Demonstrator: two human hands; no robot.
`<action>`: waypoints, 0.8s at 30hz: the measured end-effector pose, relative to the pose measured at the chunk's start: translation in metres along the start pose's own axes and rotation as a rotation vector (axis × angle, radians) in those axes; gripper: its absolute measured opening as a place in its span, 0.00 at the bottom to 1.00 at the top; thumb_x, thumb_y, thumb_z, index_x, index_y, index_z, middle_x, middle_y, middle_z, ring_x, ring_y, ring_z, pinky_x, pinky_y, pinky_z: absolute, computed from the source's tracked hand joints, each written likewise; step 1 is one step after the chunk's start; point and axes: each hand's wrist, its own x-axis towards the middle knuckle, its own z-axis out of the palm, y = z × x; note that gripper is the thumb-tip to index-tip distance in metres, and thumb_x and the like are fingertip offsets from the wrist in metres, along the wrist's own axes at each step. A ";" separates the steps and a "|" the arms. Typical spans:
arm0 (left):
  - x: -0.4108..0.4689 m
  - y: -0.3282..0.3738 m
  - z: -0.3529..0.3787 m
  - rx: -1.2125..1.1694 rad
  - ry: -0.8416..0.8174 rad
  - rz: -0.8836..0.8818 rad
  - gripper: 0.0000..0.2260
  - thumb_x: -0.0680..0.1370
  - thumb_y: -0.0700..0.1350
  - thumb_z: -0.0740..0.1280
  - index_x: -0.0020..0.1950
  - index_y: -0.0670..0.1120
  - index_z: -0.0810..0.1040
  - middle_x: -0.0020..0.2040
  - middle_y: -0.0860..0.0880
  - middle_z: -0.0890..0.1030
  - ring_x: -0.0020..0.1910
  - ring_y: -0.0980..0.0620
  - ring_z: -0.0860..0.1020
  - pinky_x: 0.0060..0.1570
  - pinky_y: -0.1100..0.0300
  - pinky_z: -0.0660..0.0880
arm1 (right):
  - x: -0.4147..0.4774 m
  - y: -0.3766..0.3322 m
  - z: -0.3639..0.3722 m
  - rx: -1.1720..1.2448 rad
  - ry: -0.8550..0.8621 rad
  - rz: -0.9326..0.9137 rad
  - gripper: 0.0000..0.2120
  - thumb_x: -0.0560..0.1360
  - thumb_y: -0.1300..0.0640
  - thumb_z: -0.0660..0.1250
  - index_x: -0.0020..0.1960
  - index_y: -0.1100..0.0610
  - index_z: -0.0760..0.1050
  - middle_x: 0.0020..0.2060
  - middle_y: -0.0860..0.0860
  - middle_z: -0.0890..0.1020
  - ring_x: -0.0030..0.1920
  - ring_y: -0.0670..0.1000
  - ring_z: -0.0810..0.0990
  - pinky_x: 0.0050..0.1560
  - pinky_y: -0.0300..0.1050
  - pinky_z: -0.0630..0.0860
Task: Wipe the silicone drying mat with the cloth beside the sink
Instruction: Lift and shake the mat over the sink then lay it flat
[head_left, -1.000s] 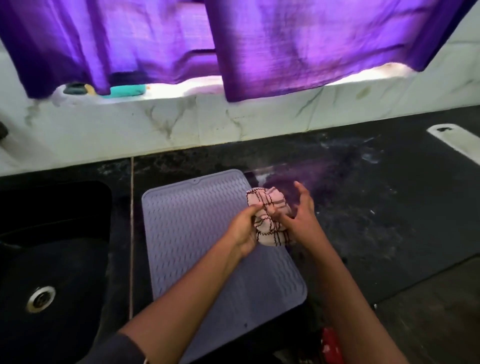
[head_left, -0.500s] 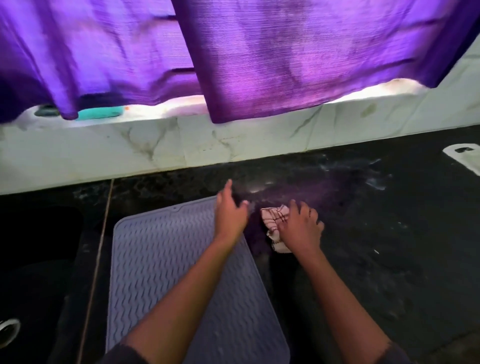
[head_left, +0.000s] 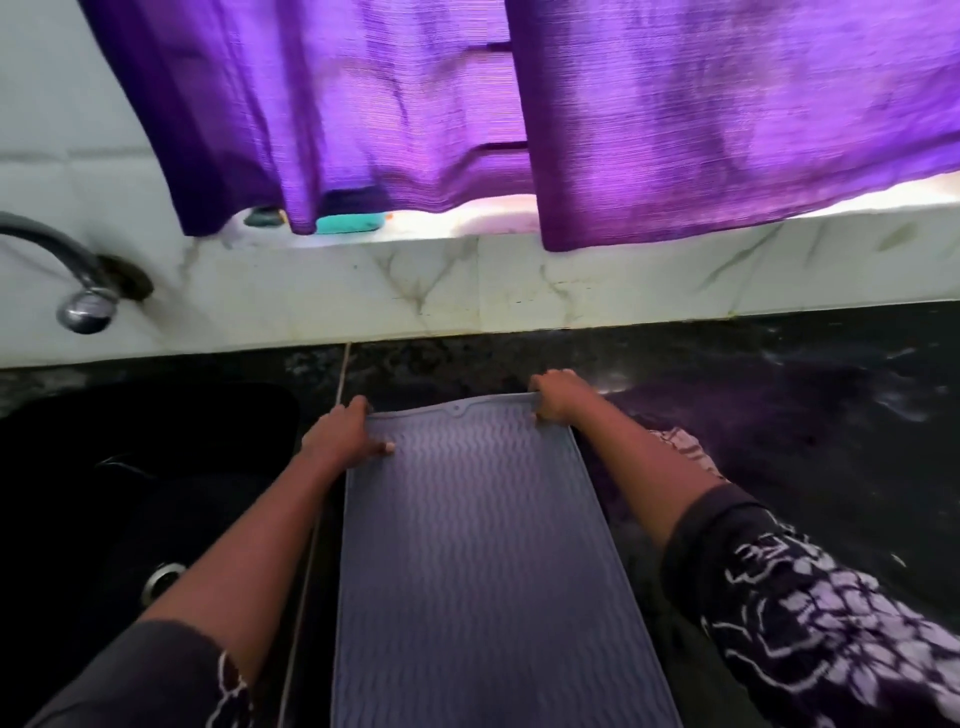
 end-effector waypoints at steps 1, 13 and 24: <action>0.001 0.002 -0.001 -0.054 0.005 0.005 0.25 0.69 0.55 0.73 0.61 0.45 0.72 0.60 0.41 0.77 0.59 0.41 0.76 0.55 0.51 0.73 | -0.003 0.001 -0.006 0.007 -0.003 -0.001 0.17 0.73 0.56 0.67 0.61 0.56 0.73 0.58 0.58 0.76 0.57 0.58 0.74 0.53 0.50 0.72; -0.117 -0.029 -0.219 -1.062 0.325 0.354 0.01 0.74 0.41 0.69 0.43 0.44 0.79 0.31 0.54 0.82 0.29 0.58 0.78 0.30 0.64 0.75 | -0.164 -0.074 -0.226 0.192 0.431 -0.212 0.11 0.69 0.54 0.72 0.31 0.52 0.74 0.28 0.50 0.75 0.33 0.49 0.72 0.32 0.38 0.65; -0.145 -0.105 -0.355 -0.516 0.589 0.421 0.05 0.74 0.41 0.70 0.38 0.43 0.81 0.31 0.48 0.79 0.34 0.53 0.73 0.39 0.59 0.67 | -0.148 -0.204 -0.285 0.344 0.878 -0.317 0.07 0.72 0.54 0.69 0.45 0.57 0.82 0.41 0.57 0.84 0.42 0.53 0.79 0.46 0.46 0.73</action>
